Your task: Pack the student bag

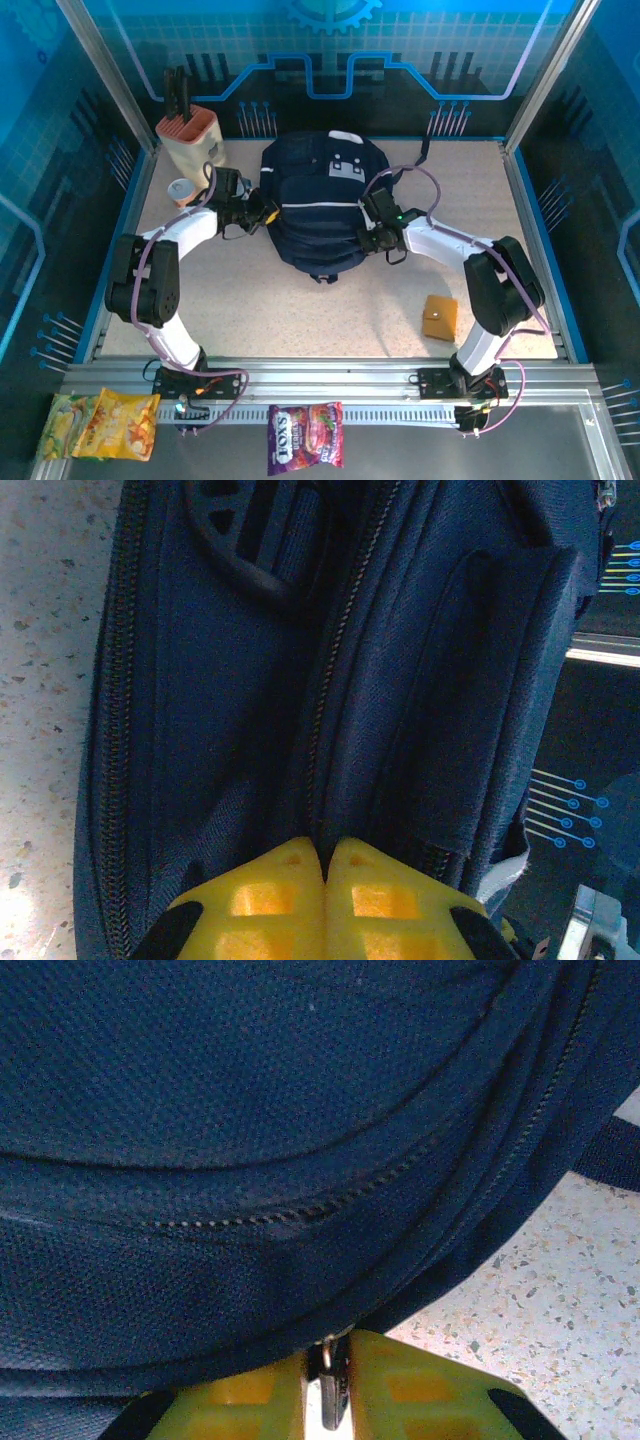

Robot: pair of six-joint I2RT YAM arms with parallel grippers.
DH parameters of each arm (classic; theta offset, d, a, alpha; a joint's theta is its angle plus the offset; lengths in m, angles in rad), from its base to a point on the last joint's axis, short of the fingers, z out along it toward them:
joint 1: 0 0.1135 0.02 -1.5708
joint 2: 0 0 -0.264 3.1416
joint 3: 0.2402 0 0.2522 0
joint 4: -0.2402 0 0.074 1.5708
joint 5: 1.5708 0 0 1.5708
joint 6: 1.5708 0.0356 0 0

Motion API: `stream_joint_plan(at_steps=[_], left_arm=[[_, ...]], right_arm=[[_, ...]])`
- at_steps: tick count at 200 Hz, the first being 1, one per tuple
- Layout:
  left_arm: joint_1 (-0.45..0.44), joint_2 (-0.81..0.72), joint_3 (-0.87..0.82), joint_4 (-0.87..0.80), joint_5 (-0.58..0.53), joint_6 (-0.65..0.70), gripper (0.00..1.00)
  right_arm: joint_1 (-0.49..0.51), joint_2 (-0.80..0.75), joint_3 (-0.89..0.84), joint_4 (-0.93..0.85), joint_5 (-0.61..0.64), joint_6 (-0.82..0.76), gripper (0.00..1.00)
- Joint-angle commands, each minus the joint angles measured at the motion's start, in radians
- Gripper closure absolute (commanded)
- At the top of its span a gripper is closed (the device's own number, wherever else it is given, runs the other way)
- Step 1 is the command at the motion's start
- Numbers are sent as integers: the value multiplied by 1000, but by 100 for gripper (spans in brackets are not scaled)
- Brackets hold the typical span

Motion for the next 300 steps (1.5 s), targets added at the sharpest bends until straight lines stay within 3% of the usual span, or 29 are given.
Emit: stream_joint_plan(at_steps=[1,30,58,99,133,183,227,300], left_arm=[[14,8,38,-20,15,27,100],[17,4,45,-28,8,30,100],[23,-7,51,-46,-16,34,100],[40,-89,17,-101,-112,26,54],[46,-236,-67,-141,-202,1,40],[45,-371,-154,-181,-155,-82,39],[10,-419,-285,-92,-115,-255,49],[-29,-321,-310,90,-104,-331,60]], right_arm=[[-9,13,20,15,-5,-12,84],[-9,-3,18,12,45,-10,97],[-3,-47,5,15,87,-14,100],[56,-76,27,15,-19,-35,100],[133,-60,53,55,-136,-1,100],[244,14,139,131,-241,84,100],[298,66,191,147,-279,118,100],[320,80,198,133,-281,122,100]])
